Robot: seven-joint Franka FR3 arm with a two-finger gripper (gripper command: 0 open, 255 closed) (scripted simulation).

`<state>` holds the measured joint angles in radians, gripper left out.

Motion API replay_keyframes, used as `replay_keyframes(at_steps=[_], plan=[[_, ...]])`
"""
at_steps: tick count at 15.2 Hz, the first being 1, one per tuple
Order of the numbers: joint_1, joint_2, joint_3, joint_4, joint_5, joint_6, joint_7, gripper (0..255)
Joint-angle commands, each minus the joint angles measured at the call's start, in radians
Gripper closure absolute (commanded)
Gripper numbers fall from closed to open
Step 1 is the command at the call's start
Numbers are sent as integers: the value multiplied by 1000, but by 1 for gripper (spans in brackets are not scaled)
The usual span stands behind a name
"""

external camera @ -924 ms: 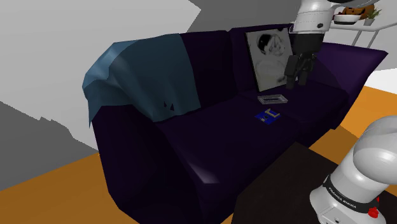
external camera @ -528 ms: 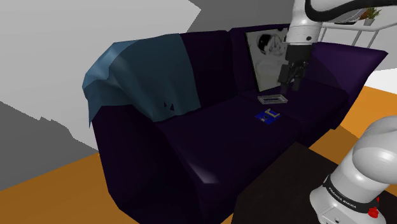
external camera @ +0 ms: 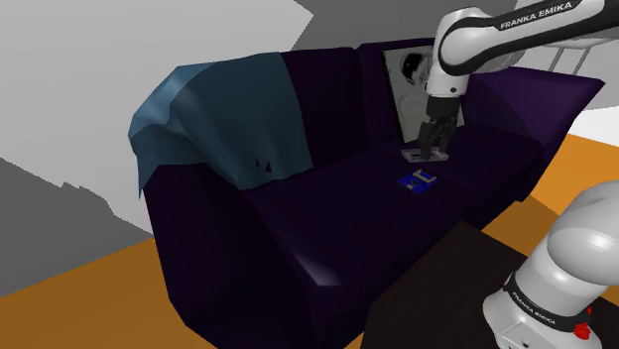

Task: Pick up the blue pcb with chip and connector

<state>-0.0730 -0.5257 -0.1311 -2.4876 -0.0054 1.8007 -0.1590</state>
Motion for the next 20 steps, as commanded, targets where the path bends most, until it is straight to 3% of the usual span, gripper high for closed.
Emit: replay_keyframes(at_steps=[1, 11, 20], plan=[[-11, 59, -24, 0, -17, 58, -30, 0], [-42, 425, -106, 100, -31, 312, -152, 0], [-82, 745, -135, 267, 21, 455, -257, 0]])
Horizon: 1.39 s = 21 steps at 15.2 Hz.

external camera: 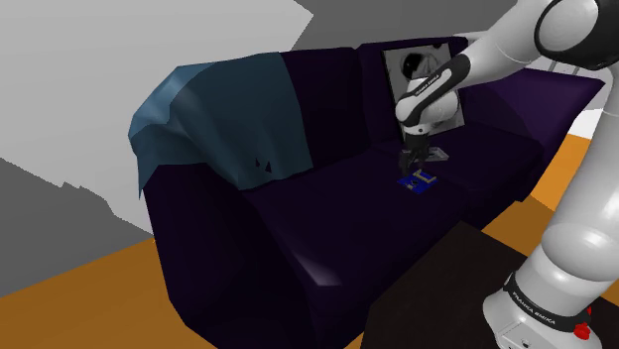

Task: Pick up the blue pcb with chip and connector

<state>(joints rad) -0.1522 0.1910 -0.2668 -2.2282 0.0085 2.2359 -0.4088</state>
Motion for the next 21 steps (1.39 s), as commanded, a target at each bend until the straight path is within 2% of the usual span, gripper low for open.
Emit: replay_keyframes(at_steps=[1, 8, 9, 18, 21], plan=[[-4, 39, 2, 6, 10, 32, -9, 0], [-10, 99, 10, -2, 30, 99, -21, 0], [-10, 98, 10, -3, 30, 98, -22, 255], [-10, 99, 10, -2, 30, 99, -21, 255], [-6, 66, 6, 1, 19, 63, -14, 255]])
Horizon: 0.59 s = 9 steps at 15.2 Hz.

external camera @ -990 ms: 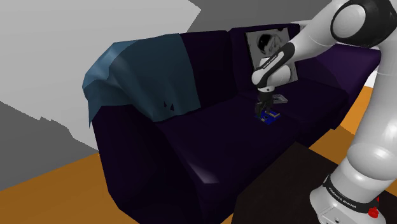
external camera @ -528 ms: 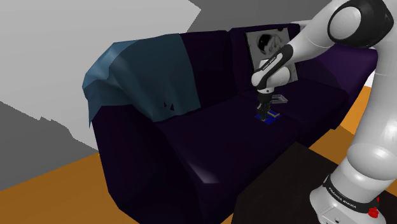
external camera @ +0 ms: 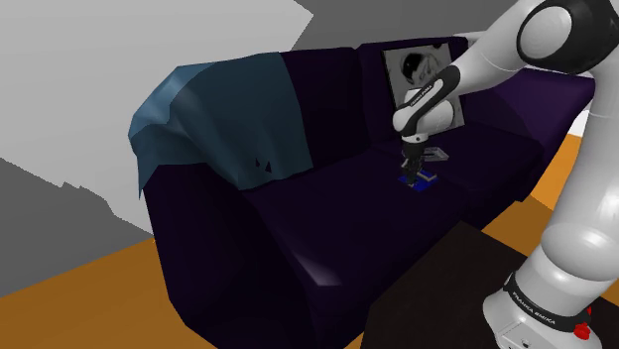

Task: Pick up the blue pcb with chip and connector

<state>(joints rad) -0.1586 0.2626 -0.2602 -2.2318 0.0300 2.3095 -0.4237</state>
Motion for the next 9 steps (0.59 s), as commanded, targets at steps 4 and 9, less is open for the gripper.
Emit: replay_keyframes(at_steps=[4, 9], plan=[[4, -48, -6, 12, -16, -59, 9, 255], [8, -96, -10, 27, -32, -120, 18, 255]])
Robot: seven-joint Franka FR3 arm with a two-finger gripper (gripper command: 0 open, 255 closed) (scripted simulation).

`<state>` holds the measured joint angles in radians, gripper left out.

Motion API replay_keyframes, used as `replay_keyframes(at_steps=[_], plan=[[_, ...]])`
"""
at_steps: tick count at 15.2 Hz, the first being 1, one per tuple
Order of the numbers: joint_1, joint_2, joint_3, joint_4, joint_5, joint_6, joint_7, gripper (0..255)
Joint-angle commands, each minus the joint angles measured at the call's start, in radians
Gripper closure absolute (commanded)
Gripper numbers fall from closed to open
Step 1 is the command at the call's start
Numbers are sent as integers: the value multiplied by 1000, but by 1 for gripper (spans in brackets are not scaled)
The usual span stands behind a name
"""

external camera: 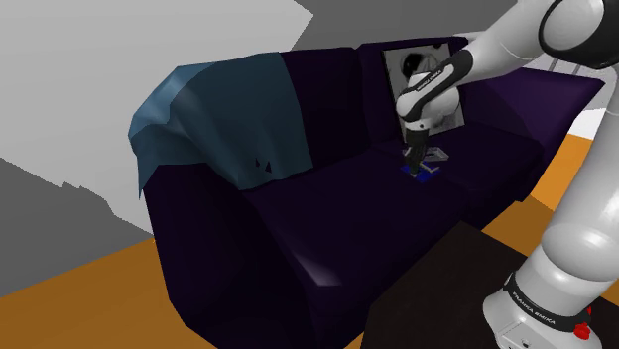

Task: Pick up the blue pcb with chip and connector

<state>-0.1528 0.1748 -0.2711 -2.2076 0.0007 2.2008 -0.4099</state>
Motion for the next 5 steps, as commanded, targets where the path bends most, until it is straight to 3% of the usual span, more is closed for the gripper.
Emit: replay_keyframes(at_steps=[1, 5], plan=[[3, -18, 0, 6, -5, -24, 6, 255], [4, -37, -1, 14, -11, -51, 9, 255]])
